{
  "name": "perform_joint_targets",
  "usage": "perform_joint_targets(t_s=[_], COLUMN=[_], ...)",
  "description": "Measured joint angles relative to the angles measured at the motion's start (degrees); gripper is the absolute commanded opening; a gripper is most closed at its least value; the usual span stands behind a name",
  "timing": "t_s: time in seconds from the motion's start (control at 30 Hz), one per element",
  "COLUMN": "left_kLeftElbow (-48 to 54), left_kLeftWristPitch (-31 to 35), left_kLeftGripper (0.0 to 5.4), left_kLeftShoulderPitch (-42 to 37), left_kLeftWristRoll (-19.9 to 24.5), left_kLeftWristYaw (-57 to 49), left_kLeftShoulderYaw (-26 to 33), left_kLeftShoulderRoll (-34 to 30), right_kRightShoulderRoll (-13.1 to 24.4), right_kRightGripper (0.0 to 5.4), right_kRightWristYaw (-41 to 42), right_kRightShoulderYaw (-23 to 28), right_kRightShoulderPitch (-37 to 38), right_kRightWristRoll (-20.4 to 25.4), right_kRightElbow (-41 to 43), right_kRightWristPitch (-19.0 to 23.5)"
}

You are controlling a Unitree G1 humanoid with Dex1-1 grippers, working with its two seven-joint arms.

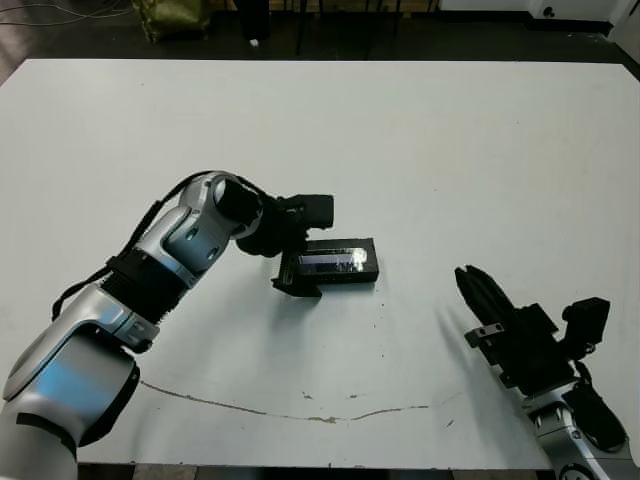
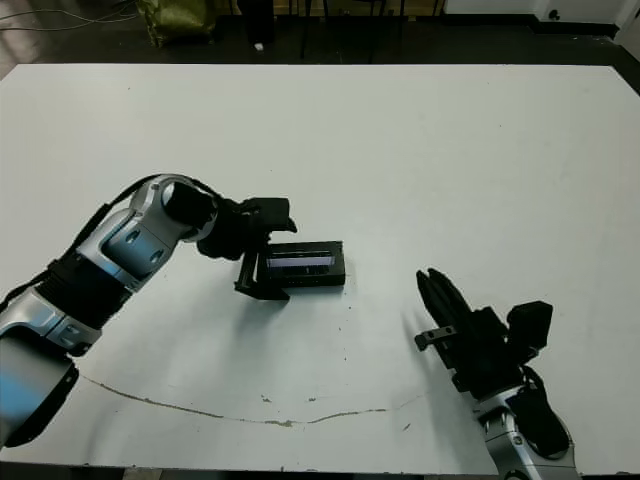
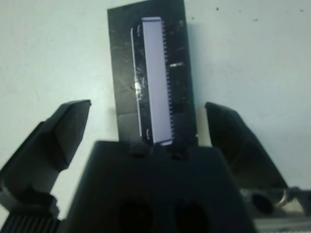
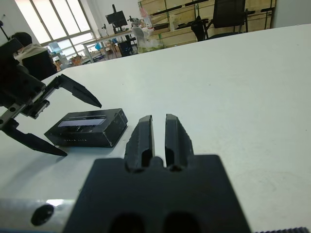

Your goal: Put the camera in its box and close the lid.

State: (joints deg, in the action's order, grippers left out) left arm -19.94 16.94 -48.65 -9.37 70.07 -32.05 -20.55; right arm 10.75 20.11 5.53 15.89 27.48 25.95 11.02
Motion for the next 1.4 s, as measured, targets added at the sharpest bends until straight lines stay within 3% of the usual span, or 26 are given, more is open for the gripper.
perform_joint_targets(t_s=[0.3, 0.67, 0.93, 1.2, 1.27, 1.4], left_kLeftElbow=[-0.1, 4.5, 4.7, 8.7, 11.5, 17.1], left_kLeftWristPitch=[-1.4, -1.0, -3.1, -0.4, -1.5, -11.8], left_kLeftGripper=[5.38, 5.38, 5.38, 5.38, 5.29, 4.53], left_kLeftShoulderPitch=[2.0, 6.2, 7.5, 10.0, 12.7, 20.1], left_kLeftWristRoll=[2.2, 13.5, 17.0, 21.4, 20.6, 11.2], left_kLeftWristYaw=[-0.7, -1.9, -3.5, -6.5, -11.8, -30.3], left_kLeftShoulderYaw=[3.1, 13.0, 14.7, 18.0, 19.2, 19.5], left_kLeftShoulderRoll=[-0.2, 0.1, 1.6, 2.3, 3.3, 7.1], right_kRightShoulderRoll=[0.0, 0.0, -0.1, -0.1, -0.1, -0.1], right_kRightGripper=[0.00, 0.00, 0.00, 0.00, 0.00, 0.00], right_kRightWristYaw=[0.1, 0.3, 0.1, -0.5, -0.3, 0.0], right_kRightShoulderYaw=[0.0, -0.1, -0.2, -0.4, -0.5, -0.5], right_kRightShoulderPitch=[0.0, 0.0, 0.0, 0.0, 0.0, -0.1], right_kRightWristRoll=[0.2, -0.3, -0.3, -0.7, -0.6, -0.4], right_kRightElbow=[0.2, 0.1, 0.1, 0.1, 0.0, 0.0], right_kRightWristPitch=[0.3, 0.1, 0.1, 0.2, 0.2, 0.2])
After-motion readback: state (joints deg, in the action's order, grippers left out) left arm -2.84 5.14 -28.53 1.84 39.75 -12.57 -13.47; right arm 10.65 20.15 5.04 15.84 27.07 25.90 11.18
